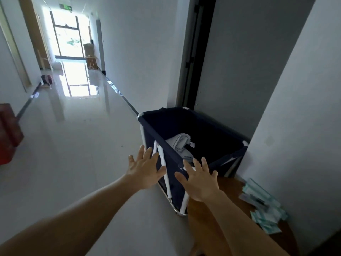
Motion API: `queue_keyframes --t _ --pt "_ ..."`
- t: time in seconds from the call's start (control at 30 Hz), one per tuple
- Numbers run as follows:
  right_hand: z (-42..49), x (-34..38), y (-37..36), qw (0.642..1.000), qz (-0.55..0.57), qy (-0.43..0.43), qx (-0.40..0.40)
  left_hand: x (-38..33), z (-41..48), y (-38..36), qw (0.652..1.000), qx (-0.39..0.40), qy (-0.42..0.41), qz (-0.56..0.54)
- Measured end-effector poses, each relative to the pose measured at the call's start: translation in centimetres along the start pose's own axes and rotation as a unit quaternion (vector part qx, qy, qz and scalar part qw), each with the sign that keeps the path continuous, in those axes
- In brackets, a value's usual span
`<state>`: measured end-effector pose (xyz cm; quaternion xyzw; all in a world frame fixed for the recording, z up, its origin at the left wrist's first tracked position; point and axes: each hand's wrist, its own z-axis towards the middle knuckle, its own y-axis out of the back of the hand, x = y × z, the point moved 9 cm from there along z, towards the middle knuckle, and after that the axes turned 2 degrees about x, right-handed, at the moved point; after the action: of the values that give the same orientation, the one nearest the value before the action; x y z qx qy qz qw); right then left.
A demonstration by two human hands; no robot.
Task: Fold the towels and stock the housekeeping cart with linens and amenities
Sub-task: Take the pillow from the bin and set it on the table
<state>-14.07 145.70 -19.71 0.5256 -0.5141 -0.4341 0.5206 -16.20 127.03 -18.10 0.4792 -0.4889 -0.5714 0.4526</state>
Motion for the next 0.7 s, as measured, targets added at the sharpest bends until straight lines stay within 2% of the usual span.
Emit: queue_keyframes --t 0.2,0.4,0.7 --pt "12.1 -1.9 2.3 1.000 0.013 0.012 0.003 0.1 11.8 1.1 1.000 0.000 -0.003 -0.001" --pt "22.5 -2.1 1.5 1.000 0.019 0.003 0.023 1.4 22.6 -1.4 0.999 0.032 -0.016 -0.018" --pt "41.6 -1.5 -0.4 0.995 0.024 -0.086 0.054 6.9 44.0 -5.5 0.991 0.070 -0.116 -0.025"
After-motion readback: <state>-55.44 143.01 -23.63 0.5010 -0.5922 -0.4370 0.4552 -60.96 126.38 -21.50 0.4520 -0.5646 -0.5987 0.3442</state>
